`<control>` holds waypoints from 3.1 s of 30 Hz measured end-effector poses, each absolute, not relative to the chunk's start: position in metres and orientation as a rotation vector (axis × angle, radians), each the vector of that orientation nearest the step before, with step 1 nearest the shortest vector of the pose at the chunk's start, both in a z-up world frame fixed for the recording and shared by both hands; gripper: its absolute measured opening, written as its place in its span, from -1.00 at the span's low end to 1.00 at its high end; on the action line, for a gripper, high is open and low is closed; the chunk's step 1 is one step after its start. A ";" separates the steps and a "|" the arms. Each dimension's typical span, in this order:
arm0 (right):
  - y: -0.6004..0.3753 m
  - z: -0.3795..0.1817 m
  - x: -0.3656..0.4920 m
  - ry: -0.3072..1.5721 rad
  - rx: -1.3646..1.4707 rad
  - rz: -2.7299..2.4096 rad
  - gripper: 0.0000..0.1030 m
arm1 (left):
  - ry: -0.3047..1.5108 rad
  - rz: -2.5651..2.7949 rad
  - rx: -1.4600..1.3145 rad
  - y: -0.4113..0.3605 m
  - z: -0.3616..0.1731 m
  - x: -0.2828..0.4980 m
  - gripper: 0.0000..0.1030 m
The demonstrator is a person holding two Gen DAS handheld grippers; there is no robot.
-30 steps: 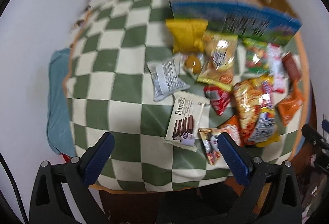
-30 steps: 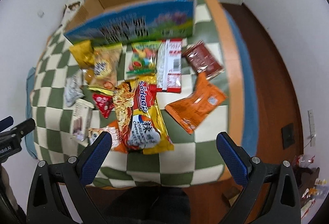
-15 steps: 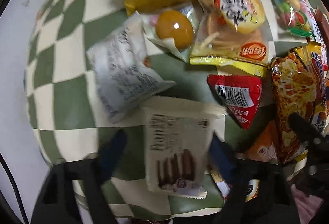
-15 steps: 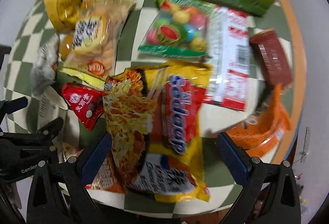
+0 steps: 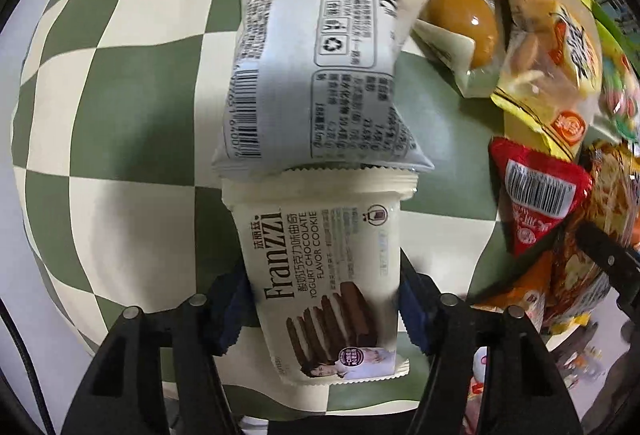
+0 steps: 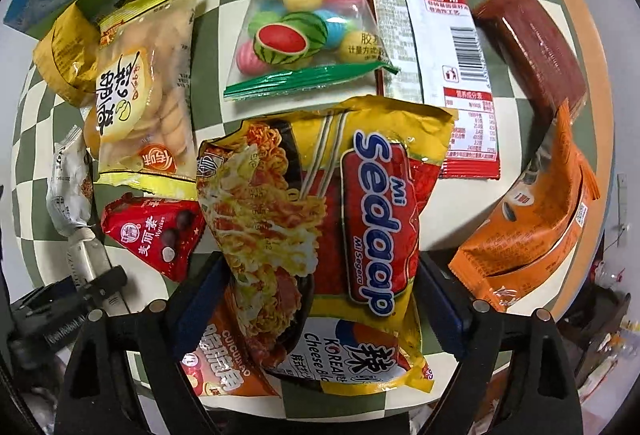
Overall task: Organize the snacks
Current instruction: 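Grasp the white Franzzi cookie pack with the left tool while the right tool grasps the yellow Sedaap noodle pack, then carry both packs into the cardboard box and open both tools to release, then grasp the orange Cuicuijiao pack with the left tool while the right tool grasps the orange pack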
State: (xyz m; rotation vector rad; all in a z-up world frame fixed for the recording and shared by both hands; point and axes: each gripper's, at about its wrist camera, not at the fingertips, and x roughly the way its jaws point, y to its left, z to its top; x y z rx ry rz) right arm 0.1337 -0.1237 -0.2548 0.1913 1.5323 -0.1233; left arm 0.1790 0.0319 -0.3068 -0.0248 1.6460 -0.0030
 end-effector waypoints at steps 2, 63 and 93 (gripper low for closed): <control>-0.118 -0.261 0.143 1.551 0.154 -0.120 0.87 | 1.625 -0.004 -0.028 0.028 -0.302 0.176 0.17; -0.197 -0.157 0.478 1.617 0.079 0.164 0.89 | 1.476 -0.187 -0.029 -0.067 -0.149 0.514 0.43; -0.187 -0.055 0.359 1.229 0.045 -0.048 0.91 | 1.145 -0.083 -0.002 -0.032 -0.051 0.396 0.82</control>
